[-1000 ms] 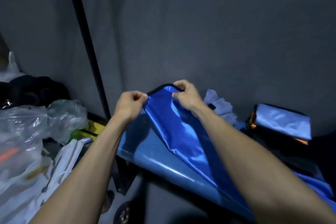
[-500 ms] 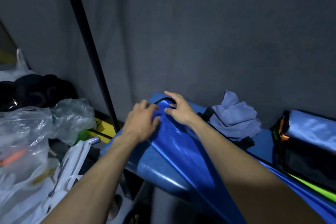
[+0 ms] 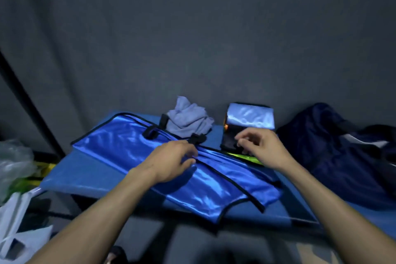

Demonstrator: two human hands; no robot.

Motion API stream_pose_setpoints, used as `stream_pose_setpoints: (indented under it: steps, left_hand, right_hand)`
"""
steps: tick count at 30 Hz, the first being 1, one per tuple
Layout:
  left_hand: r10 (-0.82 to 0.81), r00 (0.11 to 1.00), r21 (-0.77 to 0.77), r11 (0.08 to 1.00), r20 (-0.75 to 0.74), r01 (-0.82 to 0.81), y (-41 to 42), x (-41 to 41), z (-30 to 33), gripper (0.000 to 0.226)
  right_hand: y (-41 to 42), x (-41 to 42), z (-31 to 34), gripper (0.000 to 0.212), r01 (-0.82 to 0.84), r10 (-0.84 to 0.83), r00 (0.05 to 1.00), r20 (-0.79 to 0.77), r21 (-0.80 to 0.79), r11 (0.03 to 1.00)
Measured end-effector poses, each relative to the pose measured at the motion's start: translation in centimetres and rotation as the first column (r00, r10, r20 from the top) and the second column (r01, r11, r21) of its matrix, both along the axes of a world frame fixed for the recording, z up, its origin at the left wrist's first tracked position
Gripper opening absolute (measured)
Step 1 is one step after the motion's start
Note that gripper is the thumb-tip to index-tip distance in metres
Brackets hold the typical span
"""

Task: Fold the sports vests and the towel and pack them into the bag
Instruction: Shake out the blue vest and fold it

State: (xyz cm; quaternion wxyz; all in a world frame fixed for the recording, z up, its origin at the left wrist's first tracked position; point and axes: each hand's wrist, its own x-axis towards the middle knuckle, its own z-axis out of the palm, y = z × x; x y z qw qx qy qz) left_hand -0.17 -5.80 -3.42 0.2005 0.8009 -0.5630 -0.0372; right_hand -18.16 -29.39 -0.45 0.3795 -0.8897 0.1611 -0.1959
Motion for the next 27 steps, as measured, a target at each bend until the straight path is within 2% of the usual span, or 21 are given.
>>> stream_pose_setpoints:
  steps: [4,6,9,12,15,18,21,23,25,27]
  left_hand:
    - [-0.149,0.989,0.115,0.982,-0.019,0.15,-3.2,-4.1,-2.0,0.033]
    - [-0.176,0.984,0.182,0.968,0.009,0.171,-3.9,-4.7,-3.0,0.04]
    - [-0.159,0.986,0.201,0.969,0.054,0.145,-4.5,-4.6,-3.5,0.035]
    - [-0.191,0.977,0.069,0.98,0.091,0.185,-5.2,-5.6,-2.8,0.025]
    - [-0.335,0.938,-0.052,0.939,0.084,0.34,-6.6,-8.5,-2.0,0.029]
    - [-0.434,0.881,-0.024,0.895,0.19,0.446,-8.8,-11.3,-2.5,0.041]
    - [-0.436,0.843,-0.041,0.881,0.314,0.471,-10.7,-12.4,-3.8,0.031]
    - [-0.415,0.872,-0.121,0.882,0.26,0.456,-11.4,-12.4,-3.8,0.02]
    - [-0.369,0.927,-0.198,0.905,0.071,0.376,-11.8,-12.2,-2.9,0.017]
    - [-0.282,0.951,-0.244,0.938,-0.126,0.246,-12.1,-11.8,-1.8,0.016]
  right_hand:
    - [-2.4,-6.5,-1.4,0.011,0.17,-0.173,0.984,-0.046,-0.057,0.984]
    - [-2.8,-8.5,-2.1,0.007,0.168,-0.175,0.971,-0.161,-0.055,0.984]
    - [-3.7,-9.9,-3.6,0.01,0.198,-0.2,0.929,-0.312,-0.037,0.979]
    - [-4.1,-10.2,-4.4,0.02,0.315,-0.225,0.884,-0.409,0.167,0.934]
    - [-3.9,-9.9,-4.1,0.02,0.353,-0.184,0.9,-0.396,0.411,0.84]
    - [-3.9,-9.3,-4.4,0.02,0.376,-0.207,0.906,-0.37,0.473,0.797]
    - [-3.6,-8.9,-4.7,0.019,0.379,-0.259,0.92,-0.295,0.493,0.783]
    - [-3.2,-9.0,-4.5,0.016,0.351,-0.284,0.936,-0.207,0.554,0.755]
    - [-3.0,-9.5,-3.8,0.012,0.289,-0.277,0.954,-0.111,0.575,0.765]
    - [-2.6,-10.3,-3.3,0.012,0.192,-0.195,0.979,-0.051,0.539,0.821]
